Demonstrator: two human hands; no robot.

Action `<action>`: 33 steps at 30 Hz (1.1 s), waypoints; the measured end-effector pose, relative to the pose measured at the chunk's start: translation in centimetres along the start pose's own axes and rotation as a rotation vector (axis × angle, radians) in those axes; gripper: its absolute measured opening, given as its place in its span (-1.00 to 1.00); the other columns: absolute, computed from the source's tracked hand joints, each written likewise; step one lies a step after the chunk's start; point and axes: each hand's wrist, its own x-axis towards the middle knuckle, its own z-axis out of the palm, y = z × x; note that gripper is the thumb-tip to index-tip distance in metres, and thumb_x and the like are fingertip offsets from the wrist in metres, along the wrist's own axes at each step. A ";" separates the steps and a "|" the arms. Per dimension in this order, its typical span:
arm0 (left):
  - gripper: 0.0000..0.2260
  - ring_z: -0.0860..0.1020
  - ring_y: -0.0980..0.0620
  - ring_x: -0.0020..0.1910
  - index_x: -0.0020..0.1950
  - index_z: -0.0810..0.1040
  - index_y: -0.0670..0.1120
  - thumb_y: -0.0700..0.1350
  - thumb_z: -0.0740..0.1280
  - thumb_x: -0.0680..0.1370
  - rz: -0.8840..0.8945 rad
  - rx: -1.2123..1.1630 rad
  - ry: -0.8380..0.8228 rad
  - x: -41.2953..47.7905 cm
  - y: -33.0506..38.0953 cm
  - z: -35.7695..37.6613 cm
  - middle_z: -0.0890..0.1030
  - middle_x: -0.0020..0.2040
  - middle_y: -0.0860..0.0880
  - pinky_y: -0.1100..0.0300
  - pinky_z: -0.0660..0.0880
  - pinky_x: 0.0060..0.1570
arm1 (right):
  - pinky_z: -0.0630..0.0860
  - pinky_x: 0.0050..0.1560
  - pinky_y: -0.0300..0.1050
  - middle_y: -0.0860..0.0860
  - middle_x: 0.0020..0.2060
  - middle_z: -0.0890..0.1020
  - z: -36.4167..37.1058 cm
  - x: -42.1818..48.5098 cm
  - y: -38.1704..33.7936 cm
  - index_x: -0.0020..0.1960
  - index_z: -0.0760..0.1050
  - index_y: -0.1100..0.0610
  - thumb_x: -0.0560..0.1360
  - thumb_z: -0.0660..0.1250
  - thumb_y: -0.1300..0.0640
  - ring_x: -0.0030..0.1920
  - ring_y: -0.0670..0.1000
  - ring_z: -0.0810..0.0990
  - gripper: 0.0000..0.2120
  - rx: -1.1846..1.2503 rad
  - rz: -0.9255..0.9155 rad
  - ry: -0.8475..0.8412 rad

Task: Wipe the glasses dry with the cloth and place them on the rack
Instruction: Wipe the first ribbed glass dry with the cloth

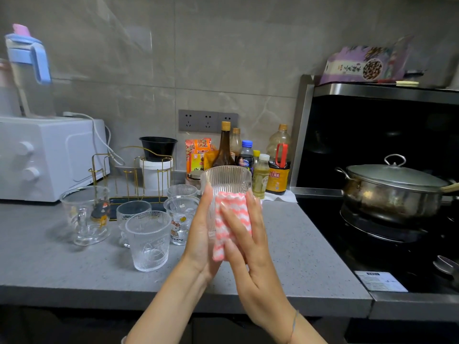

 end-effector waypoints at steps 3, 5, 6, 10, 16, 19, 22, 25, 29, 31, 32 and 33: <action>-0.42 0.65 -0.08 0.07 0.08 0.71 -0.12 0.32 0.16 0.50 -0.026 -0.022 -0.018 0.1 -0.1 0.1 0.66 0.13 -0.17 0.08 0.60 0.06 | -0.07 0.48 -0.04 -0.29 0.52 -0.12 -0.2 0.1 -0.3 0.45 0.11 -0.35 0.61 0.02 -0.15 0.54 -0.12 -0.21 -0.58 -0.047 -0.009 0.011; -0.44 0.64 -0.06 0.11 0.14 0.69 -0.11 0.30 0.16 0.51 -0.035 -0.024 -0.022 0.1 -0.1 0.3 0.65 0.17 -0.16 0.09 0.60 0.08 | -0.06 0.52 -0.03 -0.26 0.53 -0.09 -0.6 1.2 -0.1 0.46 0.16 -0.29 0.60 -0.01 -0.19 0.54 -0.10 -0.18 -0.58 -0.052 -0.018 0.033; -0.44 0.62 -0.07 0.16 0.21 0.65 -0.11 0.28 0.19 0.51 -0.039 -0.020 -0.014 0.1 -0.1 0.3 0.63 0.21 -0.16 0.06 0.56 0.15 | -0.05 0.54 0.04 -0.25 0.54 -0.07 -0.9 1.9 0.1 0.46 0.19 -0.25 0.61 0.00 -0.17 0.55 -0.10 -0.16 -0.58 -0.036 -0.016 0.046; -0.47 0.55 -0.12 0.24 0.33 0.55 -0.04 0.27 0.29 0.49 -0.038 0.027 -0.003 -0.1 -0.9 0.1 0.59 0.26 -0.19 -0.10 0.40 0.28 | 0.04 0.50 0.23 -0.32 0.51 -0.07 -2.7 5.0 0.6 0.47 0.17 -0.29 0.62 0.03 -0.07 0.52 -0.21 -0.16 -0.58 0.086 0.099 0.074; -0.51 0.57 -0.09 0.20 0.30 0.58 -0.05 0.21 0.23 0.52 0.009 0.061 0.003 -0.1 -0.4 0.0 0.61 0.25 -0.16 0.00 0.44 0.23 | 0.10 0.47 0.27 -0.30 0.52 -0.07 -2.1 4.2 0.7 0.50 0.12 -0.23 0.61 0.01 -0.09 0.53 -0.17 -0.15 -0.54 0.098 0.063 0.068; -0.45 0.56 -0.12 0.26 0.24 0.62 -0.13 0.26 0.23 0.50 -0.012 0.014 0.013 0.3 0.1 -0.3 0.59 0.27 -0.20 -0.03 0.38 0.33 | 0.00 0.50 0.25 -0.25 0.54 -0.09 -1.1 2.1 0.3 0.50 0.13 -0.20 0.62 0.02 -0.10 0.55 -0.11 -0.17 -0.55 0.084 0.025 0.051; -0.35 0.55 -0.16 0.25 0.20 0.64 -0.17 0.35 0.20 0.48 -0.058 -0.020 -0.011 0.7 0.7 -0.4 0.59 0.24 -0.23 -0.08 0.37 0.36 | 0.01 0.49 0.28 -0.24 0.53 -0.14 0.2 -0.1 -0.1 0.50 0.12 -0.20 0.62 0.02 -0.13 0.55 -0.08 -0.20 -0.55 0.054 0.004 0.000; -0.36 0.57 -0.17 0.21 0.19 0.65 -0.16 0.35 0.18 0.50 -0.056 -0.046 -0.030 0.9 0.8 -0.3 0.61 0.22 -0.23 -0.09 0.40 0.33 | 0.03 0.48 0.29 -0.28 0.52 -0.17 0.3 -0.5 -0.1 0.49 0.10 -0.23 0.60 -0.01 -0.22 0.54 -0.09 -0.22 -0.53 0.060 0.034 0.002; -0.45 0.61 -0.10 0.18 0.13 0.69 -0.14 0.26 0.14 0.56 -0.021 0.010 -0.028 0.6 0.8 -0.1 0.63 0.20 -0.19 -0.02 0.46 0.24 | -0.02 0.49 0.27 -0.26 0.53 -0.16 -0.3 1.0 -0.3 0.49 0.12 -0.23 0.60 -0.01 -0.21 0.54 -0.09 -0.23 -0.54 0.055 0.028 0.046; -0.49 0.60 -0.10 0.21 0.20 0.65 -0.12 0.22 0.13 0.57 -0.026 0.060 -0.028 0.3 1.1 0.0 0.63 0.22 -0.16 -0.02 0.48 0.21 | -0.05 0.51 0.23 -0.26 0.53 -0.14 -0.9 2.1 -0.3 0.49 0.12 -0.24 0.60 -0.02 -0.21 0.53 -0.13 -0.25 -0.54 0.031 0.019 0.076; -0.49 0.57 -0.12 0.26 0.27 0.60 -0.08 0.23 0.12 0.57 -0.033 0.090 -0.026 0.2 1.1 -0.1 0.62 0.25 -0.15 -0.07 0.44 0.26 | -0.04 0.51 0.22 -0.28 0.53 -0.13 -1.2 2.7 -0.1 0.49 0.14 -0.24 0.60 -0.01 -0.19 0.53 -0.15 -0.25 -0.55 0.031 0.021 0.085; -0.47 0.52 -0.14 0.31 0.32 0.56 -0.05 0.26 0.11 0.56 -0.042 0.112 -0.034 0.1 1.1 -0.2 0.60 0.28 -0.13 -0.12 0.38 0.32 | 0.00 0.50 0.24 -0.30 0.52 -0.12 -1.6 3.4 0.0 0.49 0.15 -0.24 0.61 0.02 -0.16 0.53 -0.16 -0.23 -0.55 0.042 0.031 0.088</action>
